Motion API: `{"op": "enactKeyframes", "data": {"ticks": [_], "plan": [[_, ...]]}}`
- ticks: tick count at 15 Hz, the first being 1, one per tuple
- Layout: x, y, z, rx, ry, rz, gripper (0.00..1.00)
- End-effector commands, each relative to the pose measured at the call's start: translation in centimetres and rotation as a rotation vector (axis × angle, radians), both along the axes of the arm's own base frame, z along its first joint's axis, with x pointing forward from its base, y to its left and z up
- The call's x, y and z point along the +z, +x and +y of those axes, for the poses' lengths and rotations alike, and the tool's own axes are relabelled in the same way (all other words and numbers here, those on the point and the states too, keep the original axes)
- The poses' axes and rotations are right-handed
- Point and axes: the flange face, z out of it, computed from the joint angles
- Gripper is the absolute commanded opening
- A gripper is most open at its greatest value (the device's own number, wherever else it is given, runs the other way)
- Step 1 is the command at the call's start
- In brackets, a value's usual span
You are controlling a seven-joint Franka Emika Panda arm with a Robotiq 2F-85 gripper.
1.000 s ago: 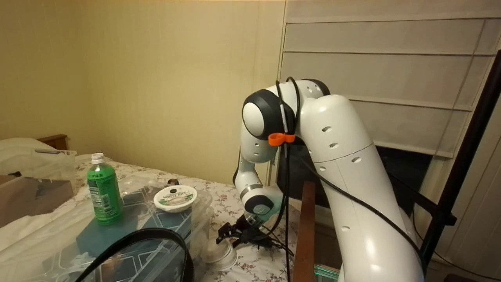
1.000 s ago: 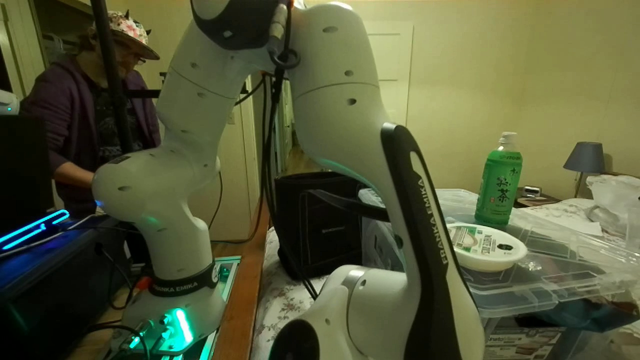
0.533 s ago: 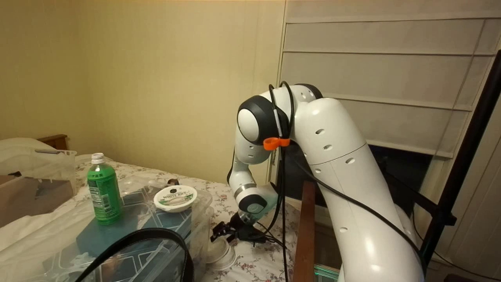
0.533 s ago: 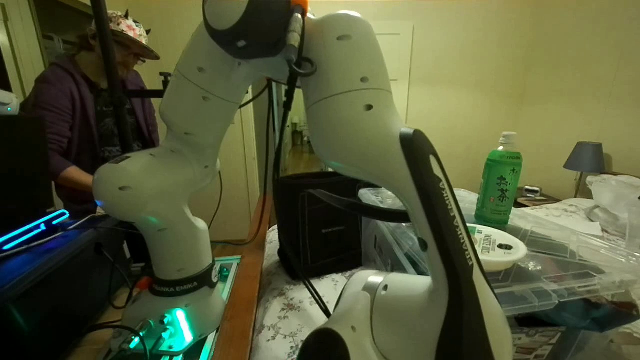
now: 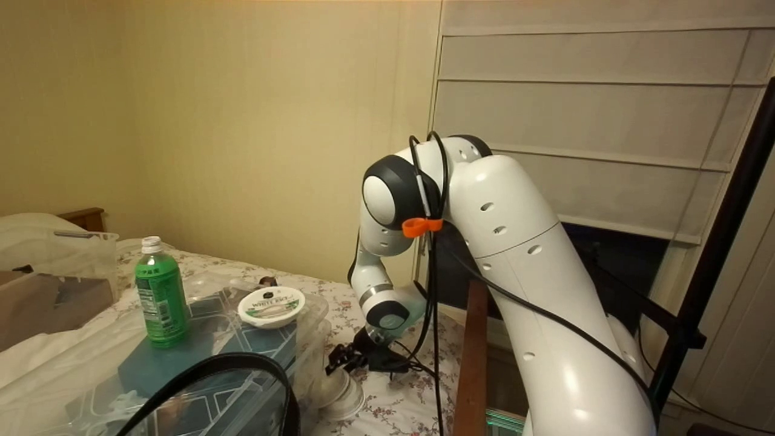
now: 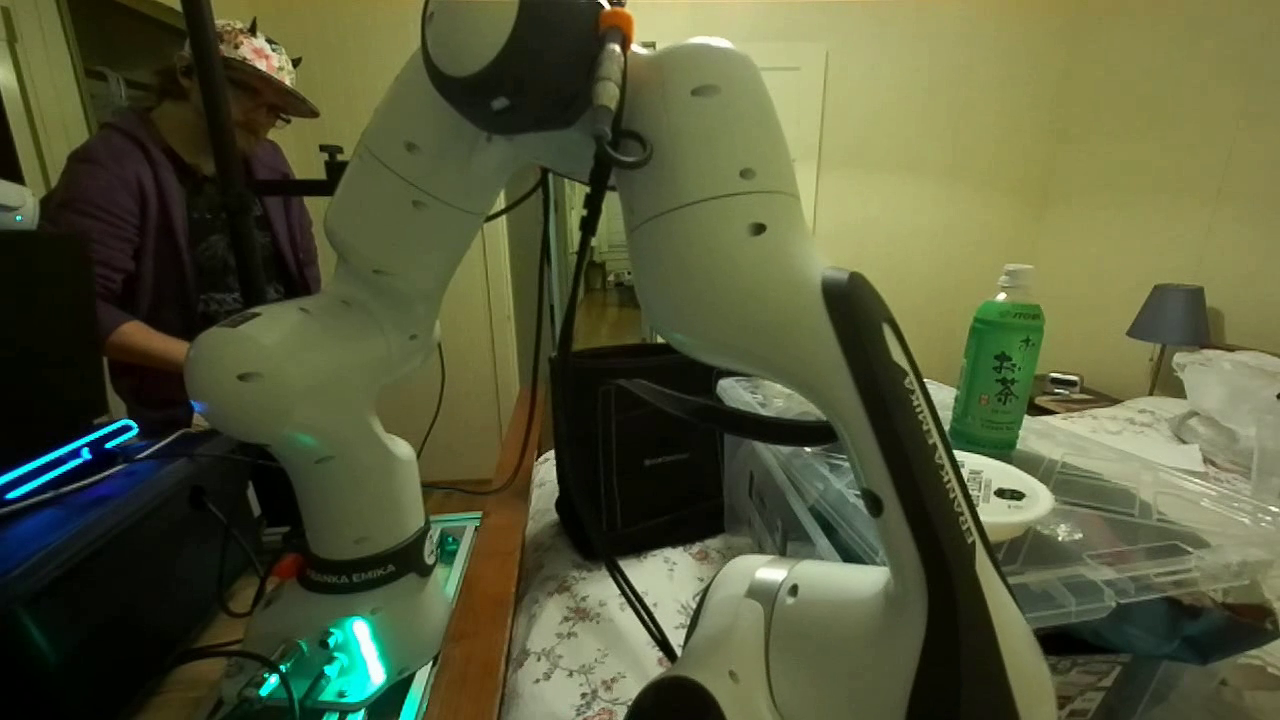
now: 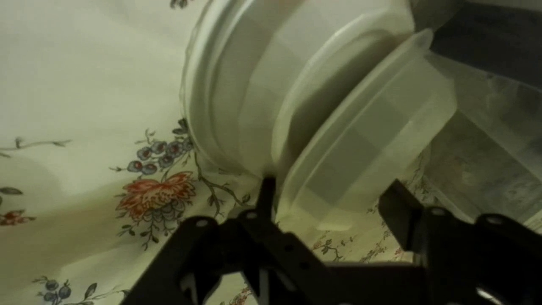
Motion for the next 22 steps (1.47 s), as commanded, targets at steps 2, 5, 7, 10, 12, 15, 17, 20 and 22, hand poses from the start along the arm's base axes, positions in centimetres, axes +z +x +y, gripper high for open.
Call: {"op": "enactKeyframes", "data": {"ticks": [2,5,7,10,12,15,17,20,22], "plan": [[-0.3,-0.8,1.0,0.039,0.051,0.049,0.33],[0.5,-1.2,1.4,0.020,0.120,0.090,0.27],[1.5,-1.4,1.4,-0.014,0.183,0.124,0.22],[3.3,-2.4,1.1,-0.056,0.272,0.174,0.19],[4.3,-3.4,1.0,-0.082,0.334,0.201,0.19],[6.3,-5.6,0.3,-0.134,0.415,0.194,0.19],[7.7,-7.2,-0.3,-0.171,0.463,0.168,0.19],[9.8,-9.1,-1.0,-0.211,0.541,0.121,0.19],[11.0,-10.7,-1.5,-0.244,0.554,0.100,0.19]]}}
